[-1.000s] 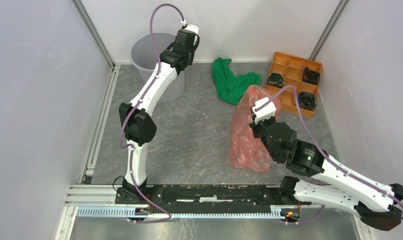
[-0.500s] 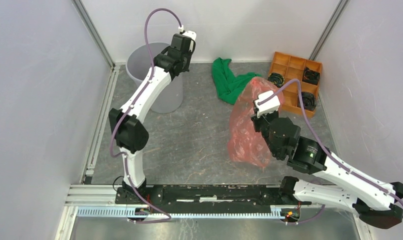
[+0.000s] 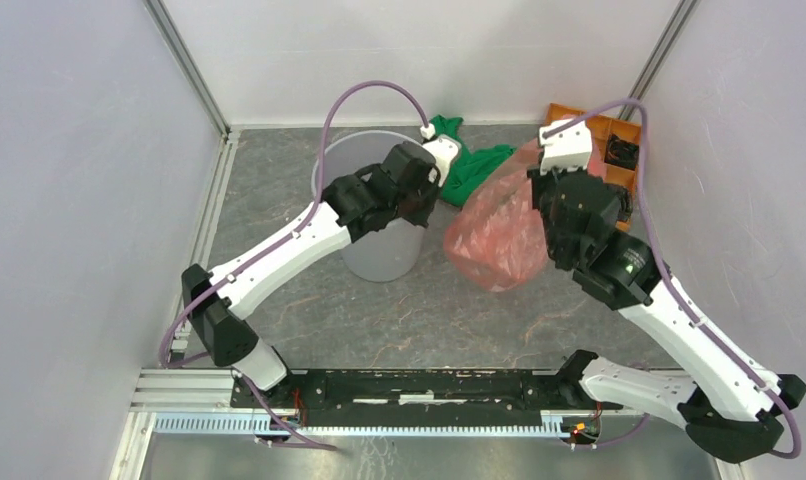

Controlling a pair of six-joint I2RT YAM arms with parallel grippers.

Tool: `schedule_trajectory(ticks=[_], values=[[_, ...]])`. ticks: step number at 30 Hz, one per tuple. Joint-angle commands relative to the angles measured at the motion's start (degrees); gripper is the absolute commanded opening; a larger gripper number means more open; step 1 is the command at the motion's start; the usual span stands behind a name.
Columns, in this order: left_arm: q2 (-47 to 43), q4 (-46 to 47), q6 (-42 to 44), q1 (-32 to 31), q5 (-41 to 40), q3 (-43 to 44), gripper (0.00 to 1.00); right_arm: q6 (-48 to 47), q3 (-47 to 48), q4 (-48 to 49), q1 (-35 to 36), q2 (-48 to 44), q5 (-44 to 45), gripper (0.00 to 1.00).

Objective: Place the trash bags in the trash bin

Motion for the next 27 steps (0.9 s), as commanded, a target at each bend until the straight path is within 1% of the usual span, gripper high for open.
schedule_trajectory(ticks=[1,2,3,4,5,7,8,9,11,12,14,16,17,20,23,25,27], values=[[-5.5,2.95,-6.09,-2.2,5.2,-3.75,0.05,-1.22,10.02,-3.4,-4.25,3.56,-3.47,0.0],[-6.37,3.68,-6.79,-2.57,7.34,-4.8,0.07,-1.66,11.88,-3.7,-4.36,4.22,-3.62,0.0],[-7.32,5.55,-7.19,-2.82,9.55,-5.96,0.15,-2.05,13.29,-3.75,-4.41,4.7,-4.27,0.0],[-8.21,7.16,-7.62,-2.95,11.75,-7.02,0.2,-2.49,14.93,-3.48,-4.38,5.0,-5.36,0.0],[-9.22,8.44,-8.01,-2.97,13.66,-8.1,0.35,-2.83,16.2,-3.28,-4.4,5.4,-7.02,0.0],[-11.19,9.6,-8.17,-2.97,14.99,-9.03,0.53,-3.1,19.95,-3.16,-4.36,6.42,-11.32,0.01],[-12.21,9.66,-8.01,-2.97,14.69,-9.07,0.63,-3.27,21.7,-3.0,-4.4,6.93,-14.44,0.01],[-13.44,9.66,-7.63,-2.97,14.25,-9.02,0.72,-3.71,23.34,-2.6,-4.39,7.52,-19.43,0.01],[-16.52,9.78,-5.86,-2.97,13.21,-9.05,0.84,-4.72,27.03,-1.19,-4.37,8.79,-30.7,0.01],[-18.3,10.09,-5.31,-2.98,12.64,-9.15,0.89,-4.22,28.69,-0.53,-4.38,9.87,-35.91,0.01],[-22.87,10.75,-3.65,-2.97,11.69,-9.63,0.92,-1.92,32.97,1.57,-4.43,12.32,-44.38,0.01],[-27.91,12.59,-2.69,-2.93,10.08,-11.52,0.95,2.59,35.73,4.85,-4.32,14.99,-52.67,0.01],[-30.7,14.2,-2.49,-2.94,8.96,-13.13,0.96,5.79,36.02,7.47,-4.33,16.16,-57.9,0.01],[-40.14,21.0,-3.22,-2.97,3.57,-19.8,1.0,16.53,35.82,18.71,-3.2,19.18,-69.35,0.01],[-48.3,24.88,-3.75,-2.94,-1.82,-25.04,1.0,24.46,39.64,26.31,-1.04,23.03,-75.05,0.01],[-52.44,26.01,-4.17,-2.97,-4.58,-26.86,1.0,27.75,43.62,27.12,0.22,25.8,-75.93,0.01],[-55.53,26.69,-4.49,-2.99,-6.29,-28.37,1.0,31.11,45.5,27.93,0.47,27.43,-75.04,0.01]])
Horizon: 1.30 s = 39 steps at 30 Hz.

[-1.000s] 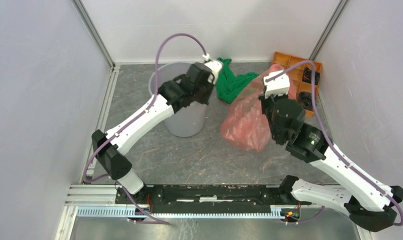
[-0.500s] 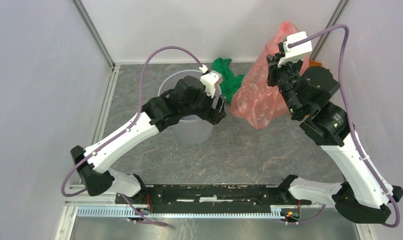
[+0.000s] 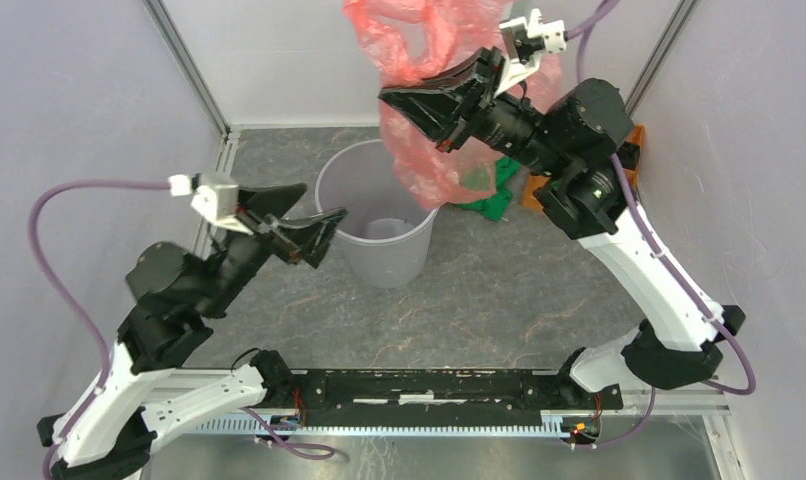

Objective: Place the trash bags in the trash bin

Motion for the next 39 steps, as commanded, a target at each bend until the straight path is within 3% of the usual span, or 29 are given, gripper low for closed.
schedule_trajectory(ticks=[1,10,15,20,29,32,37,39], values=[[-4.57,5.56,0.9,-0.06,-7.72,-3.81,1.0,11.91,5.78,8.43,1.05,2.1,-5.23,0.01],[-5.79,3.51,0.39,-0.13,-10.68,-2.72,1.0,8.78,-4.06,3.45,0.91,-4.12,18.6,0.01],[-4.06,2.73,0.09,-0.11,-10.49,-1.22,1.0,4.99,-5.51,-0.1,0.38,-2.85,22.04,0.01],[-1.28,-0.2,-1.12,-0.09,-10.97,0.98,1.0,-1.51,-7.45,-5.09,-0.59,-1.14,33.75,0.01],[13.11,-10.47,-6.28,0.02,-20.46,5.94,1.0,-11.11,-15.37,-3.1,-1.31,-2.08,42.52,0.01],[21.87,-11.9,-6.58,1.91,-23.52,8.62,0.86,-13.08,-14.64,-2.49,-1.38,-1.83,43.53,0.01],[31.5,-9.84,-8.82,18.94,-4.71,11.16,0.7,-13.75,-10.57,-3.29,-1.33,-0.07,40.63,0.01],[33.73,-8.94,-8.45,21.32,0.11,12.24,0.68,-12.69,-10.37,-3.34,-1.36,0.36,38.46,0.01]])
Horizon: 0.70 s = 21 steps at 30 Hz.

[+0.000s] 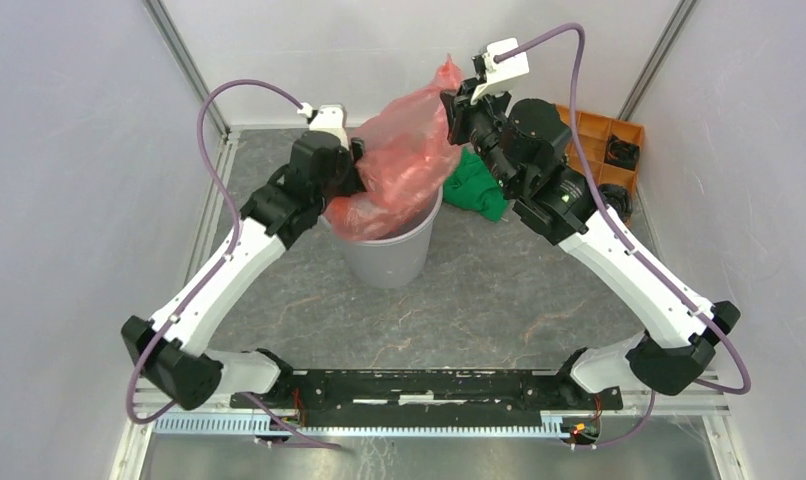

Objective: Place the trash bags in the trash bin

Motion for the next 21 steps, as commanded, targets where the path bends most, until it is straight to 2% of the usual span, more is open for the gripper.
schedule_trajectory(ticks=[1,4,6,9,12,15,18,21], values=[[2.44,1.62,-2.42,7.04,13.39,4.06,0.69,-0.13,3.2,2.47,-0.02,0.72,-3.52,0.01],[2.03,1.65,-1.49,7.06,19.03,3.9,0.71,1.05,2.02,2.58,0.15,1.44,-11.4,0.01],[-0.05,0.01,-0.49,7.02,19.39,2.82,0.75,0.67,2.24,1.83,0.05,2.1,-15.2,0.01],[-6.4,-2.45,1.99,7.06,18.52,-0.17,0.89,-1.11,2.33,0.34,0.12,2.14,-15.65,0.01],[-14.22,-2.99,4.19,7.06,21.15,-2.3,0.99,-2.68,2.26,-0.49,0.06,1.7,-14.36,0.01],[-18.76,-3.97,3.3,7.04,19.41,-2.3,0.99,-2.45,3.35,-2.23,0.16,2.64,-18.37,0.01],[-19.68,-4.24,1.37,7.13,14.51,-2.0,0.97,-2.01,7.72,-8.02,0.55,6.07,-28.4,0.01],[-19.34,-2.21,-0.15,7.07,13.54,-2.85,1.0,0.17,7.67,-11.77,2.44,7.99,-31.93,0.01]])
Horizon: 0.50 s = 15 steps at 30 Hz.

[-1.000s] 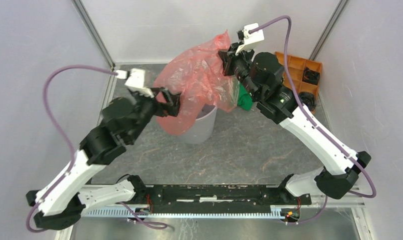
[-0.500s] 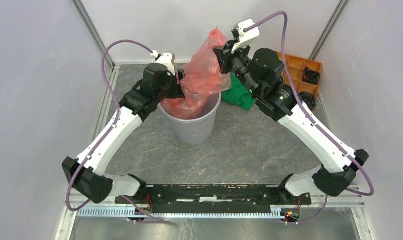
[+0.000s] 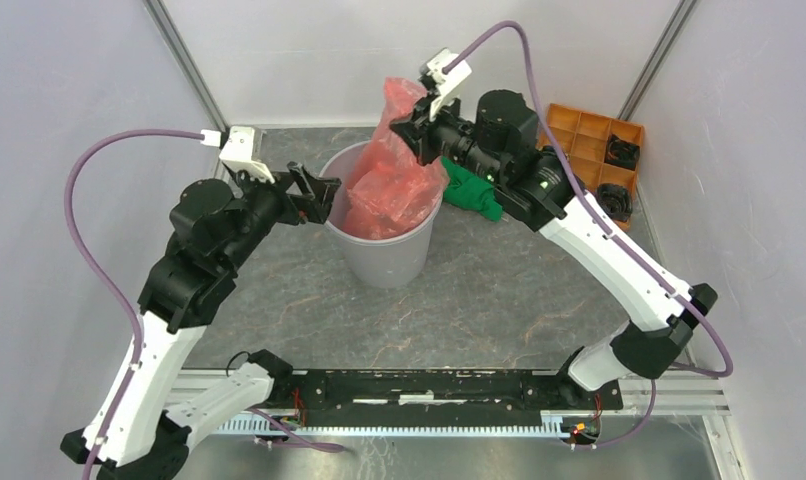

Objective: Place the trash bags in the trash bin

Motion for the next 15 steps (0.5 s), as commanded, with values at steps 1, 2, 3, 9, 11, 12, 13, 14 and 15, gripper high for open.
schedule_trajectory(ticks=[1,2,3,9,11,12,13,14,15], values=[[3.14,1.55,-1.62,0.1,-2.77,-1.09,1.0,2.31,1.19,-6.15,2.96,2.95,-9.3,0.01],[3.86,2.18,-1.98,0.11,-2.54,-1.25,1.0,3.29,0.07,-6.35,3.62,3.4,-9.65,0.01],[4.9,2.51,-2.49,0.07,-2.94,-1.4,1.0,3.99,-0.72,-6.36,3.99,3.82,-10.06,0.01],[9.62,0.89,-7.65,0.46,-13.31,-2.51,0.96,7.31,0.48,-7.93,3.81,7.26,-4.06,0.01],[8.06,1.5,-7.84,0.69,-13.07,-3.61,0.97,7.96,1.96,-8.78,3.55,8.07,-4.85,0.0],[7.13,1.59,-7.9,0.69,-13.37,-4.28,0.98,7.84,2.89,-9.43,3.43,8.4,-5.07,0.01],[6.16,0.99,-8.11,0.71,-14.24,-4.93,0.98,7.54,3.41,-9.84,3.43,8.16,-4.74,0.0],[5.78,0.22,-8.57,0.67,-15.52,-5.35,0.98,7.18,3.49,-9.95,3.31,7.62,-4.11,0.0],[5.24,-0.45,-9.07,0.71,-16.64,-6.42,0.98,6.87,3.25,-9.89,3.11,6.68,-3.18,0.0]])
